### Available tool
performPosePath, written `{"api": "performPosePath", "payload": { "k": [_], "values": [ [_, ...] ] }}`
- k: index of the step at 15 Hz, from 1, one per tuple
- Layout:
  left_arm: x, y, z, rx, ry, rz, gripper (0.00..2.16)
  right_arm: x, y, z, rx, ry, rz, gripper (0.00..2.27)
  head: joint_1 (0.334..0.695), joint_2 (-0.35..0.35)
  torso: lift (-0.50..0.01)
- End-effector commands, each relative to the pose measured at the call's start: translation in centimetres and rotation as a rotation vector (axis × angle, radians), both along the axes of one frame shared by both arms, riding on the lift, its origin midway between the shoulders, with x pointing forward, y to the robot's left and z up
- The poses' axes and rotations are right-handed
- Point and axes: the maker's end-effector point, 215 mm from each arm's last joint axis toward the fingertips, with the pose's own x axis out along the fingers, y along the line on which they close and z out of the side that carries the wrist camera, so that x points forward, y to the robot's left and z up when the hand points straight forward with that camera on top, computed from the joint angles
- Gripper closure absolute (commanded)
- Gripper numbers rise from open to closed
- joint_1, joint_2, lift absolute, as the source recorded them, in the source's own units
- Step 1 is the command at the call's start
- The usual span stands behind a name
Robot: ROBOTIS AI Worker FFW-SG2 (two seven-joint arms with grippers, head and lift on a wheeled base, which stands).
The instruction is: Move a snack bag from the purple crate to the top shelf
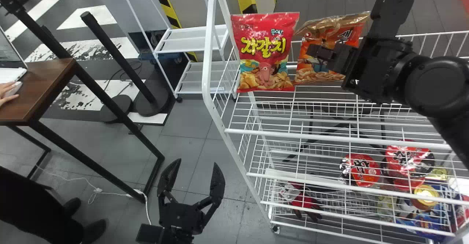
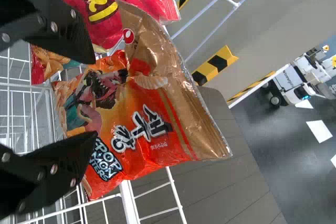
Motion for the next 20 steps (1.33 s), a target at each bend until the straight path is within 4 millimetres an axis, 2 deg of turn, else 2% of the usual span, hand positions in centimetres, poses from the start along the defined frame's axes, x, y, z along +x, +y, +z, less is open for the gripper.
{"api": "performPosePath", "payload": {
  "k": [1,3,4,5,6,7,9,10,11,12,13,14,15,17,18,19,20],
  "values": [
    [0.0,0.0,0.0,0.001,0.001,-0.001,0.11,-0.4,0.3,-0.3,-0.008,0.012,0.023,0.18,0.695,0.350,0.000],
    [0.0,0.0,-0.1,0.001,0.004,-0.002,0.11,-1.1,0.7,-0.4,-0.034,0.016,0.053,0.12,0.695,0.350,0.000],
    [0.0,0.0,0.0,0.001,-0.001,-0.002,0.11,-2.3,1.2,-1.0,-0.065,0.022,0.085,0.12,0.695,0.350,0.000],
    [0.1,0.0,0.1,0.003,-0.001,-0.003,0.11,-4.7,1.9,-1.9,-0.121,0.025,0.137,0.12,0.695,0.350,0.000],
    [0.0,0.1,0.0,0.004,0.001,-0.004,0.11,-7.9,2.7,-3.7,-0.170,0.044,0.191,0.12,0.695,0.350,0.000],
    [0.0,0.2,0.1,0.006,-0.001,-0.004,0.11,-10.3,3.1,-4.3,-0.201,0.049,0.230,0.12,0.695,0.350,0.000],
    [0.1,0.2,0.3,0.008,-0.003,-0.004,0.11,-14.2,5.8,-1.6,-0.169,-0.019,0.291,0.13,0.695,0.350,0.000],
    [0.2,0.2,0.4,0.009,-0.004,-0.005,0.11,-15.4,6.3,-0.3,-0.161,-0.061,0.299,0.13,0.695,0.350,0.000],
    [0.2,0.1,0.6,0.008,-0.010,-0.007,0.11,-16.7,5.6,0.7,-0.168,-0.110,0.292,0.13,0.695,0.350,0.000],
    [0.2,0.1,0.5,0.008,-0.007,-0.007,0.11,-17.8,2.5,-0.8,-0.207,-0.120,0.289,0.13,0.695,0.350,0.000],
    [0.1,0.1,0.5,0.008,-0.009,-0.007,0.11,-18.7,-1.7,-2.4,-0.211,-0.143,0.269,0.13,0.695,0.350,0.000],
    [0.0,0.1,0.4,0.008,-0.006,-0.007,0.11,-18.5,-6.6,-3.5,-0.212,-0.192,0.194,0.13,0.695,0.350,0.000],
    [-0.1,0.1,0.3,0.008,-0.001,-0.006,0.11,-18.1,-11.8,-3.9,-0.214,-0.248,0.100,0.13,0.695,0.350,0.000],
    [0.0,-0.1,0.0,0.004,0.008,-0.009,0.11,-18.9,-19.3,-4.9,-0.190,-0.316,0.028,0.12,0.695,0.350,0.000],
    [0.0,-0.5,0.0,-0.002,0.004,-0.013,0.12,-19.3,-22.9,-3.1,-0.207,-0.448,-0.017,0.10,0.695,0.348,0.000],
    [-0.1,-0.8,-0.1,-0.007,0.007,-0.015,0.12,-20.1,-25.7,-0.3,-0.262,-0.620,-0.045,0.10,0.695,0.302,0.000],
    [-0.1,-1.3,-0.3,-0.015,0.010,-0.017,0.12,-21.4,-27.9,0.1,-0.296,-0.677,-0.099,0.10,0.695,0.255,0.000]
  ]
}}
